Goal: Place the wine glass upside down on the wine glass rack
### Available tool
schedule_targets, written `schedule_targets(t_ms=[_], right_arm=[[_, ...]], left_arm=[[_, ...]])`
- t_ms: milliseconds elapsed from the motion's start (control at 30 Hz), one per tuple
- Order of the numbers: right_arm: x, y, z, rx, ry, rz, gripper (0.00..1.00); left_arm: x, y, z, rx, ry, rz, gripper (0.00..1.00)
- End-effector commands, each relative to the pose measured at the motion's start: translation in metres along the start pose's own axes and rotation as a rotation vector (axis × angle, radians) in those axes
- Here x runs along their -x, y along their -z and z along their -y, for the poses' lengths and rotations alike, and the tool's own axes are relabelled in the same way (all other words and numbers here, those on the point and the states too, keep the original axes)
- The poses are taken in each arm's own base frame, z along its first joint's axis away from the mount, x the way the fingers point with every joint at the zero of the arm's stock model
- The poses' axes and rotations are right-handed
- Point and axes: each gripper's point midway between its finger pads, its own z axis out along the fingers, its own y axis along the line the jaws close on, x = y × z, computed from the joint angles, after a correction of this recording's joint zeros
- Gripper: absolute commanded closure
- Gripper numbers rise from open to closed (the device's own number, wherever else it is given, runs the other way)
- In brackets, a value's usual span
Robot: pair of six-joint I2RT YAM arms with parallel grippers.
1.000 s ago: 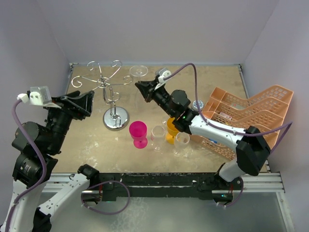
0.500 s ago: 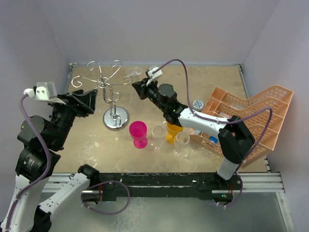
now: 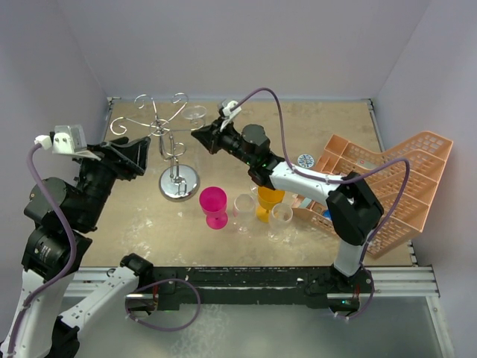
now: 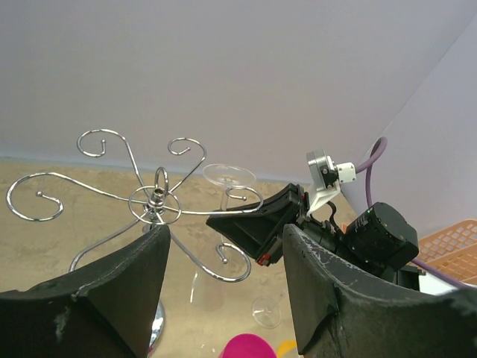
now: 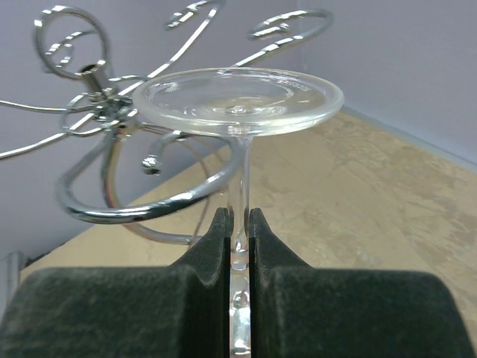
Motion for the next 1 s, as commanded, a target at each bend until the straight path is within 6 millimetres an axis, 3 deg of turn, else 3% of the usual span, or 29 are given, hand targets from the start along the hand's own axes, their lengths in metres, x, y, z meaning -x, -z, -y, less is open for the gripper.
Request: schedule_targets(t_ms=[0,267,733,967], right_arm=[[0.063,-0.001,-0.032,0.161,-0.012,0.186,1.0],[0.062,0.002,-0.049,0.278,-0.014,0.187,1.0],[0.062,0.01,-0.061,0.351,0.027,0.196,1.0],[0.07,0.021,-0.055,0.308,0.025,0.23,1.0]], left_arm=[[0.019,0.003,0.005,-0.009,0.019,0.045,0.41],[0.021,0.005,0.004,-0.001,0.018,0.043,0.41],[0.016,0.001,0.003,0.007,0.014,0.029,0.4],[0.014,0.0,0.002,0.01,0.014,0.023,0.41]])
